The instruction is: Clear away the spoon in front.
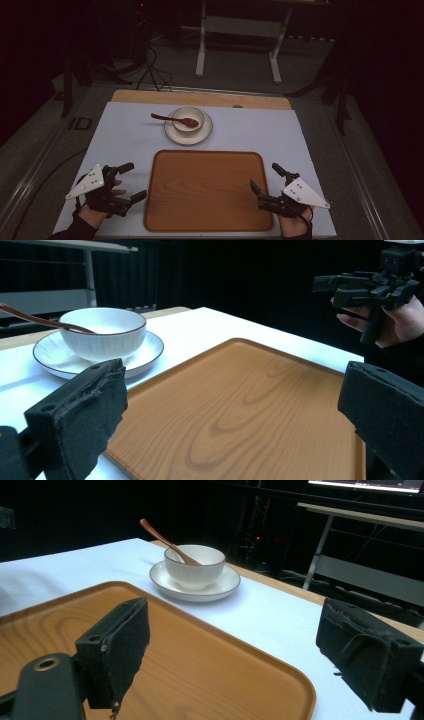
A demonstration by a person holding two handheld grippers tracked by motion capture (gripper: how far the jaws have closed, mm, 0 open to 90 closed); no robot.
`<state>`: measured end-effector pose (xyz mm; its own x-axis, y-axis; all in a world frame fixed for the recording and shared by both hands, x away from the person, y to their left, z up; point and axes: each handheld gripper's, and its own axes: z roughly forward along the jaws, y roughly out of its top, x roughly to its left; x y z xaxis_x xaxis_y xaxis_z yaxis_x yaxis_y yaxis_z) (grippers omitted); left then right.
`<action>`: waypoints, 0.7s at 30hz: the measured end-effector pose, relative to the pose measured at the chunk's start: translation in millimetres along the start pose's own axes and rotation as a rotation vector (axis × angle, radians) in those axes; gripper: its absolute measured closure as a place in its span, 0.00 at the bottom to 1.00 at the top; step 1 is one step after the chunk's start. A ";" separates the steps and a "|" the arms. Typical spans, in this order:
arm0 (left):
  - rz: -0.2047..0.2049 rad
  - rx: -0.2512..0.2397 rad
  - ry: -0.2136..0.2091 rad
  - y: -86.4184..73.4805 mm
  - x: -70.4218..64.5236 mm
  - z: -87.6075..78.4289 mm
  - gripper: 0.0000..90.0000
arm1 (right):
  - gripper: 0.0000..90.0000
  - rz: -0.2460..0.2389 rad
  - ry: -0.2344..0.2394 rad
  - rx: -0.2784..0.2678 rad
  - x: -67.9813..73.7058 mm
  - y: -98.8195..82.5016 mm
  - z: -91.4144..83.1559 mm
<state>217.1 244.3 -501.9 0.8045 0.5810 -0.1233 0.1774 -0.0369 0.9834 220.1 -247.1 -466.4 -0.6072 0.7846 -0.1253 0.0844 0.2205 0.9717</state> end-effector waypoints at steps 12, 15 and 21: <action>0.012 0.057 -0.067 0.0 -9.1 10.1 0.00 | 0.15 0.000 0.009 0.002 1.0 0.3 0.6; 0.020 0.077 -0.103 7.8 -18.6 12.4 0.00 | 0.15 -0.003 0.012 -0.003 1.5 1.2 0.2; 0.081 0.033 -0.170 34.5 -44.0 12.0 0.00 | 0.15 -0.001 0.022 -0.007 3.7 1.9 -0.3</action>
<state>194.6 207.7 -464.1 0.9004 0.4298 -0.0672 0.1244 -0.1064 0.9865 217.8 -244.0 -465.0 -0.6244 0.7716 -0.1215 0.0782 0.2166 0.9731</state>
